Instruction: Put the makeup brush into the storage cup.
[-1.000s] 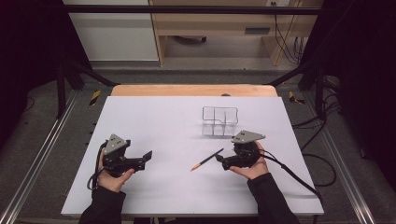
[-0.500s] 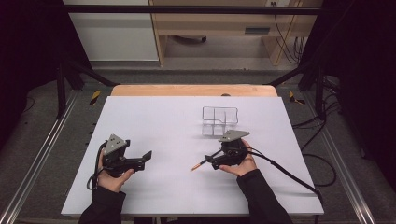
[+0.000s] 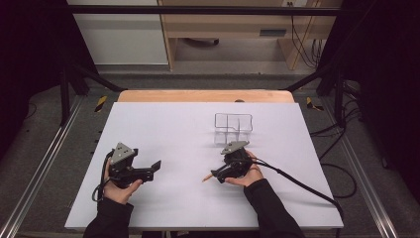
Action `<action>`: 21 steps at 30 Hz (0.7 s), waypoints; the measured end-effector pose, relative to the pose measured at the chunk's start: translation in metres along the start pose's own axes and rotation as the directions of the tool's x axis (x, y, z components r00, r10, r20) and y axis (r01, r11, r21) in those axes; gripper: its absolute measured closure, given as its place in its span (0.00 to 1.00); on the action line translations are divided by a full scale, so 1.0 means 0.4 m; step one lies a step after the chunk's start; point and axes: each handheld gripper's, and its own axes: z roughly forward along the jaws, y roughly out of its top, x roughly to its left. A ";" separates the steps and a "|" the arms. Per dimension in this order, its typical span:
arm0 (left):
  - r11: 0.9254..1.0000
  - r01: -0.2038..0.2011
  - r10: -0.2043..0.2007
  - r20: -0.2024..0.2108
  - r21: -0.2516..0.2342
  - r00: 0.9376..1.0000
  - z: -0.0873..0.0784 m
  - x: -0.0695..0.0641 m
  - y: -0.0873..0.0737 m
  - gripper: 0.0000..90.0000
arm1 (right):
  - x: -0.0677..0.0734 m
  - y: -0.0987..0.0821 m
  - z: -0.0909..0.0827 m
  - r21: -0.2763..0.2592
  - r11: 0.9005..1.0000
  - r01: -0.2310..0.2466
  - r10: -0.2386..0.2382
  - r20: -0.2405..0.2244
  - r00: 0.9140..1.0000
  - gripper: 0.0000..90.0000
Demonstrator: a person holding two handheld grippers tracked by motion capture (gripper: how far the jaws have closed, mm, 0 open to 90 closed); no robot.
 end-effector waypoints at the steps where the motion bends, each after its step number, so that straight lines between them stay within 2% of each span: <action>1: 1.000 0.002 -0.002 -0.001 -0.001 1.000 -0.001 0.001 0.000 0.05 | -0.001 -0.002 0.005 0.008 1.000 0.006 -0.006 -0.005 1.000 0.12; 7: 1.000 0.005 -0.005 -0.003 -0.002 1.000 -0.001 0.003 0.000 0.05 | -0.003 -0.009 0.025 0.026 0.999 0.020 -0.020 -0.010 1.000 0.15; 10: 1.000 0.006 -0.006 -0.002 0.000 1.000 0.000 0.004 -0.001 0.05 | -0.002 -0.012 0.029 0.035 0.999 0.030 -0.030 0.002 1.000 0.19; 13: 1.000 0.005 -0.005 -0.002 0.000 1.000 0.000 0.003 -0.002 0.05 | 0.002 -0.016 0.030 0.048 0.998 0.043 -0.044 0.020 0.999 0.26; 21: 1.000 0.007 -0.007 -0.002 -0.002 1.000 -0.001 0.005 -0.001 0.05 | 0.006 -0.015 0.022 0.060 0.998 0.015 -0.015 0.002 1.000 0.45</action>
